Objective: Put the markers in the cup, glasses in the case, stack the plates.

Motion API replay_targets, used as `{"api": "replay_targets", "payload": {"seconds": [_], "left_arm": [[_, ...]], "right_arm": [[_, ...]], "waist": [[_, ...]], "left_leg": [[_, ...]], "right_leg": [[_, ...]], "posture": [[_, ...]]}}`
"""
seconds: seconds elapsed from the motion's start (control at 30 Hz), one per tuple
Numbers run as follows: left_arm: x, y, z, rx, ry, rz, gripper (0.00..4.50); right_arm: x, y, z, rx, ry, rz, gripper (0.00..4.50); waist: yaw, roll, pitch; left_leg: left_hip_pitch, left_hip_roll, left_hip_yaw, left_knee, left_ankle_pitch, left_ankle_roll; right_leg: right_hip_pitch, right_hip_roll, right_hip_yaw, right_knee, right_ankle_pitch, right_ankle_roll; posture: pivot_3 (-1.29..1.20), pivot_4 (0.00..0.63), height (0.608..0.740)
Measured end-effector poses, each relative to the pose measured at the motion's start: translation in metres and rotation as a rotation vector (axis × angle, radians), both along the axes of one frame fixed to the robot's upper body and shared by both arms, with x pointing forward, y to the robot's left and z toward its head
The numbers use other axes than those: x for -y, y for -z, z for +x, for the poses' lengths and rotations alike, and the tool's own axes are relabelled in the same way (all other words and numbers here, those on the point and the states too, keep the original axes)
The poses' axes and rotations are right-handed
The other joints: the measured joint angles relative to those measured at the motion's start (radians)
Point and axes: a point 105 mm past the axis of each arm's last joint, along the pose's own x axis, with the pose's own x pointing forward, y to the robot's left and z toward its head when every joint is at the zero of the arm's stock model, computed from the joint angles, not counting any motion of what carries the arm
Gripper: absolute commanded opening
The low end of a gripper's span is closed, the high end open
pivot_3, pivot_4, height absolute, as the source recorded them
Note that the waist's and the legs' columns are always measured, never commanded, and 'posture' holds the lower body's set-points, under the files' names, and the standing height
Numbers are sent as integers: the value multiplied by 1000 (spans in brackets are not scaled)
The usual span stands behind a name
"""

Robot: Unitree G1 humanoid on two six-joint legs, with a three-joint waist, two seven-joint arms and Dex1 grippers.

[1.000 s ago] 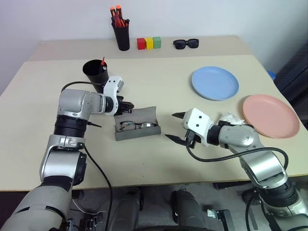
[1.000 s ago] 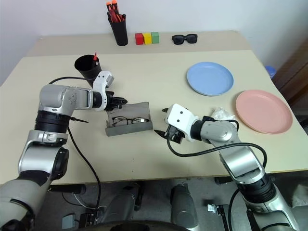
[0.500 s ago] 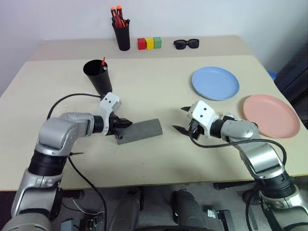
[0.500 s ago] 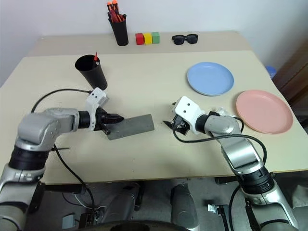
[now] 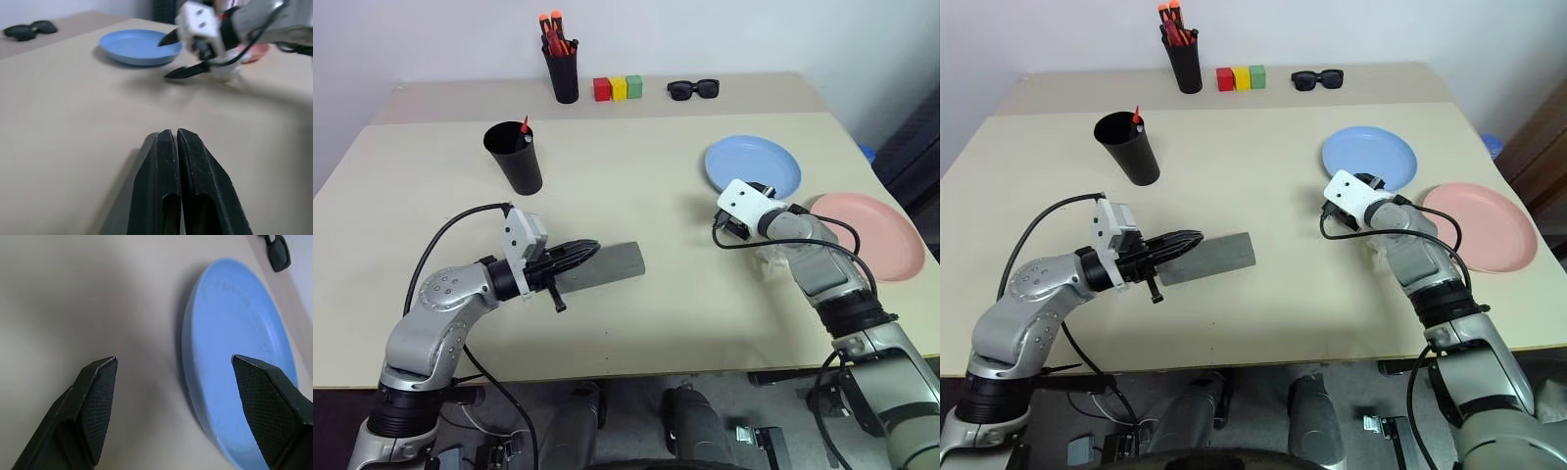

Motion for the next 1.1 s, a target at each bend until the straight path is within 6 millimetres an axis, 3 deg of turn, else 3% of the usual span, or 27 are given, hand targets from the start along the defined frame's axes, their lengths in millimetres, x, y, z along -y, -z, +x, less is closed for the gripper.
{"api": "replay_targets", "payload": {"seconds": [0.13, 0.3, 0.47, 0.6, 0.77, 0.97, 1.07, 1.1], "left_arm": [[9, 2, -2, 0, 18, -22, 52], [9, 10, -6, -17, 9, -23, 52], [12, 12, -10, -17, 3, -61, 52], [18, 11, -11, -13, 22, -74, 52], [30, 13, -14, -22, 93, -69, 52], [54, 15, -5, -40, 241, -88, 52], [66, 16, -1, -32, 304, -81, 52], [69, 16, 0, -26, 318, -82, 52]], "right_arm": [[11, 1, 15, 41, 24, -81, 2514], [12, 12, 18, 36, 13, -109, 41], [9, 9, 15, 67, -15, -130, 41], [6, -10, -2, 146, -78, -189, 41], [23, -35, -34, 181, -57, -190, 41], [96, -26, -112, -3, 144, -117, 41], [120, -21, -137, -55, 244, -104, 41], [124, -20, -141, -64, 262, -97, 668]], "waist": [[-1, 0, 0], [-3, 0, 0], [0, 0, 0], [5, 0, 0], [5, 1, 0], [31, 4, -1], [19, 4, -2], [13, 5, -2]], "left_leg": [[0, 0, 0, 0, 0, 0], [0, 0, 0, 0, 0, 0], [0, 0, 0, 0, 0, 0], [0, 0, 0, 0, 0, 0], [0, 0, 1, 1, 0, 1], [0, 0, 1, 4, -3, 4], [2, 0, 5, 5, -3, 5], [2, 1, 5, 5, -3, 5]], "right_leg": [[0, 1, 0, 0, 1, 2], [0, 1, 0, 0, 1, 2], [0, 1, 1, 0, 1, 2], [0, 1, 1, 0, 1, 2], [1, 1, 1, 0, 1, 2], [4, 0, 1, -2, 0, 2], [5, 0, 2, -3, 0, 0], [5, 0, 2, -3, 1, -1]], "posture": [[0, 150, 740], [0, 150, 740], [0, 150, 740], [0, 150, 740], [0, 150, 740], [0, 150, 740], [0, 150, 740], [0, 150, 740]]}}
